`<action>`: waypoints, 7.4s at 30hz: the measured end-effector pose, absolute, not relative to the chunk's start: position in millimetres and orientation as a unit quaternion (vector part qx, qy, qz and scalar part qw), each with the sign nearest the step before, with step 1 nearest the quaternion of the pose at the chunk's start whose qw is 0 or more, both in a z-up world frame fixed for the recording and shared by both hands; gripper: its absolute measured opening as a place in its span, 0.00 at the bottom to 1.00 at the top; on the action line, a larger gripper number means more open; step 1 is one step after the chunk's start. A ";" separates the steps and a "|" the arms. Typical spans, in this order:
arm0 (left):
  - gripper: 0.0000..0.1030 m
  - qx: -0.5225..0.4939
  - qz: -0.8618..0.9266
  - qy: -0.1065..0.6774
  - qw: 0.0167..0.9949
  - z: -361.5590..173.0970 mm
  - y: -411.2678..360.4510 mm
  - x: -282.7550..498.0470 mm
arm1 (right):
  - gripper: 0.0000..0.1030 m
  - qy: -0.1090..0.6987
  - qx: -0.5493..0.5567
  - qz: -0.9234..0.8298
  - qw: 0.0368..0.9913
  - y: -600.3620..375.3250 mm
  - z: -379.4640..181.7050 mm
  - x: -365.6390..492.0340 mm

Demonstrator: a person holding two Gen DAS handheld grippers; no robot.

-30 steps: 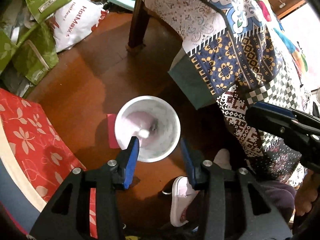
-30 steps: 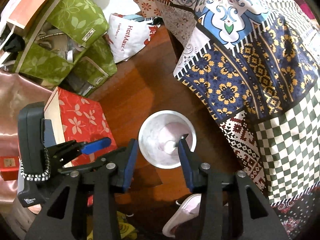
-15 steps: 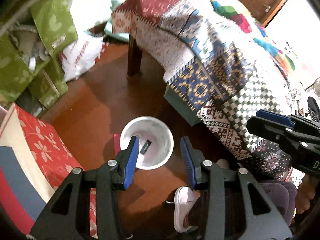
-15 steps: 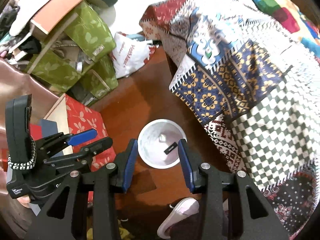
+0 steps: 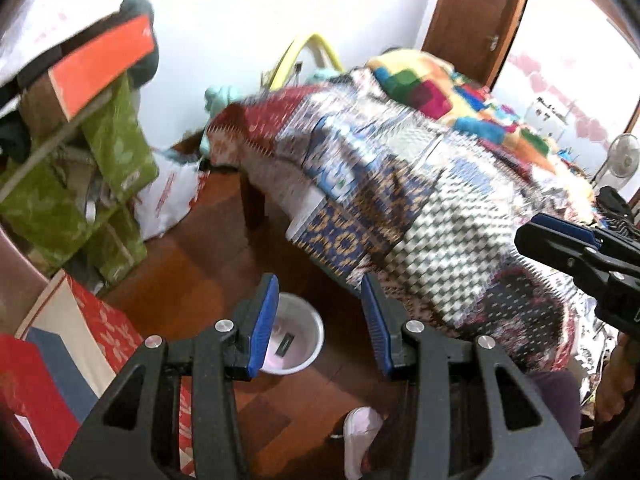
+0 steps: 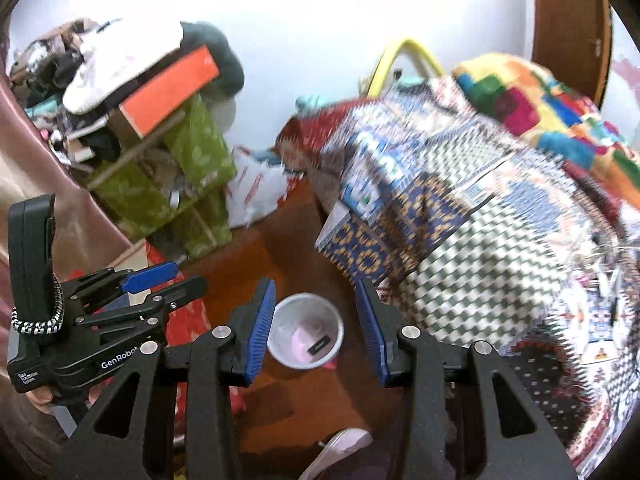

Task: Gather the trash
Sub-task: 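Move both open tools back over the bed, then grasp the pink figurine with the left tool while the right tool grasps the black Sharpie marker, then carry the figurine and marker with both tools over the white bin, then open the left tool over the bin while the right tool releases the marker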

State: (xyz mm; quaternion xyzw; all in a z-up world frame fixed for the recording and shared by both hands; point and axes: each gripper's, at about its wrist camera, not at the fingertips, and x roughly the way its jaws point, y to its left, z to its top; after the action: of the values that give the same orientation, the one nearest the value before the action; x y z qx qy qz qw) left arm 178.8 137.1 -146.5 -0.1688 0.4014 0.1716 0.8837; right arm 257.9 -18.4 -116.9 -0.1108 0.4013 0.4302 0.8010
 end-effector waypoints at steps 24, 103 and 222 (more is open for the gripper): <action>0.50 -0.084 0.050 0.320 0.942 -51.6 -15.9 288.1 | 0.37 0.283 -0.044 0.260 0.922 -207.2 -44.4 301.1; 0.20 -0.032 -0.129 0.473 0.871 -253.0 -158.2 566.8 | 0.13 0.439 0.015 0.149 0.886 -293.7 -228.0 520.3; 0.23 -0.207 0.143 0.526 0.813 -280.0 219.0 216.0 | 0.27 0.544 -0.162 0.418 0.709 93.3 -247.0 287.1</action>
State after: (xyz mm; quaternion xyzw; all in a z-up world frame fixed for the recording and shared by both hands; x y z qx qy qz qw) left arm 216.0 219.0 -280.0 -0.2066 0.5255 0.1433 0.8128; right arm 287.1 93.3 -247.0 -0.1622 0.5438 0.4181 0.7093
